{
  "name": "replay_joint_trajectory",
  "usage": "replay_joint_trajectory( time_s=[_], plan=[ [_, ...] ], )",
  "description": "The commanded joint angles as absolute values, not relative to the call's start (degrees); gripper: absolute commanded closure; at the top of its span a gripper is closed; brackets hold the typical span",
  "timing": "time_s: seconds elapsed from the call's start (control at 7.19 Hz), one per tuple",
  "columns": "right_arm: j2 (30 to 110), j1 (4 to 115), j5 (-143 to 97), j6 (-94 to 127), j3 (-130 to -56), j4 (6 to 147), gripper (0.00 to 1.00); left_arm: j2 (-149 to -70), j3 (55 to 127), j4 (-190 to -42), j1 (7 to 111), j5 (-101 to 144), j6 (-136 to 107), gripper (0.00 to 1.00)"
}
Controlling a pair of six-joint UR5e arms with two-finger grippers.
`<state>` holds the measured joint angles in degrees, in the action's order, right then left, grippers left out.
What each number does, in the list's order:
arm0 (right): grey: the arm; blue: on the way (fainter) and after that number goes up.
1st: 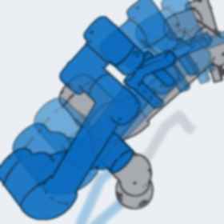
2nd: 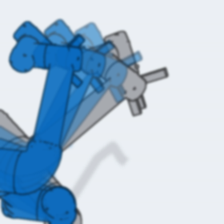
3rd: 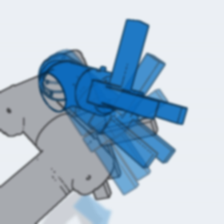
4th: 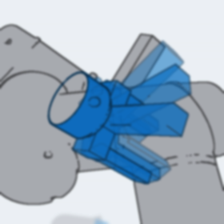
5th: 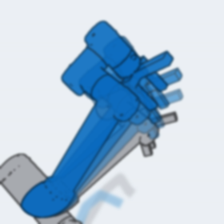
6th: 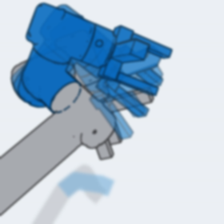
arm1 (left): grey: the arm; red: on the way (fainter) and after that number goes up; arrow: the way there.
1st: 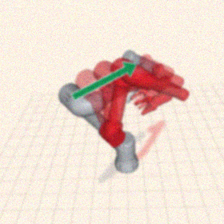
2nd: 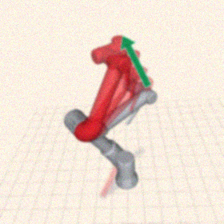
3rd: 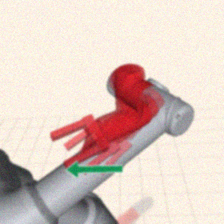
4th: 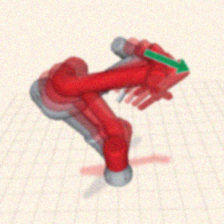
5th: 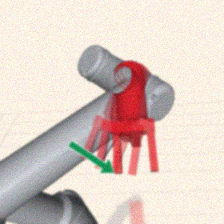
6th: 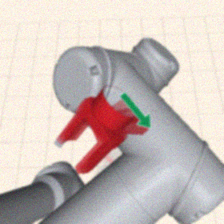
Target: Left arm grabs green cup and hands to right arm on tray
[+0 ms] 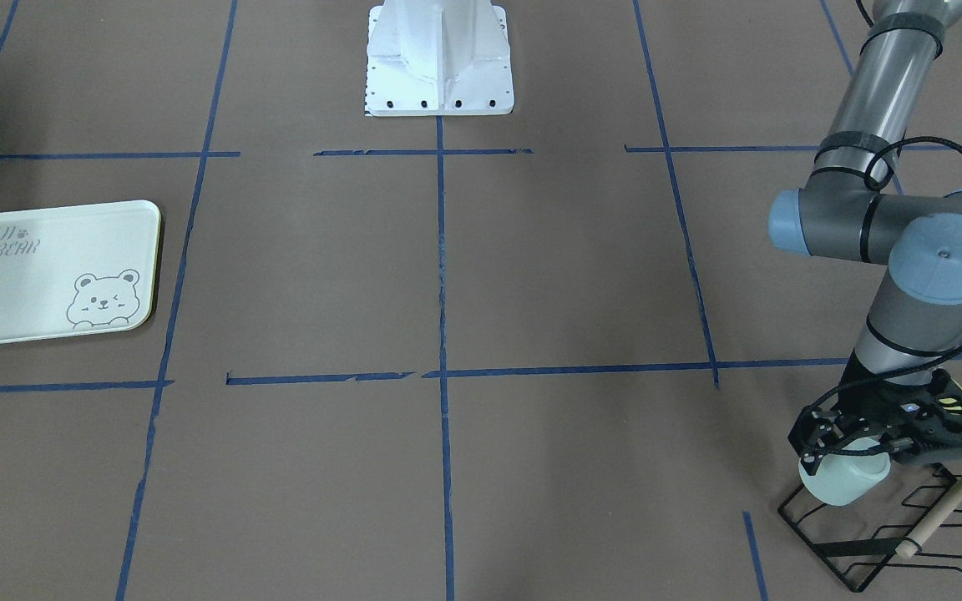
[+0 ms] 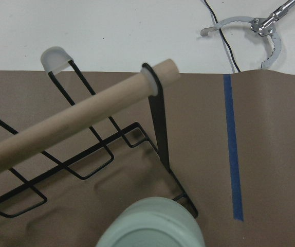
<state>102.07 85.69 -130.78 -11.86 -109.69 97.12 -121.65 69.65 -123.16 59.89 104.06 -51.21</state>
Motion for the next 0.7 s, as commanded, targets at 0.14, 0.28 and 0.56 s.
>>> replay_joint_trajectory(
  time_s=[0.14, 0.28, 0.56],
  plan=[
    [102.0, 85.7, -130.8, -11.9, -109.7, 97.1, 0.00, -122.3, 69.8, -123.2, 59.9, 104.1, -51.2, 0.00],
    [102.0, 85.7, -130.8, -11.9, -109.7, 97.1, 0.00, -122.6, 69.7, -123.2, 60.1, 104.1, -51.2, 0.00],
    [102.1, 85.7, -130.8, -11.9, -109.7, 97.1, 0.00, -122.5, 69.8, -123.3, 60.5, 104.1, -50.7, 0.00]
  ],
)
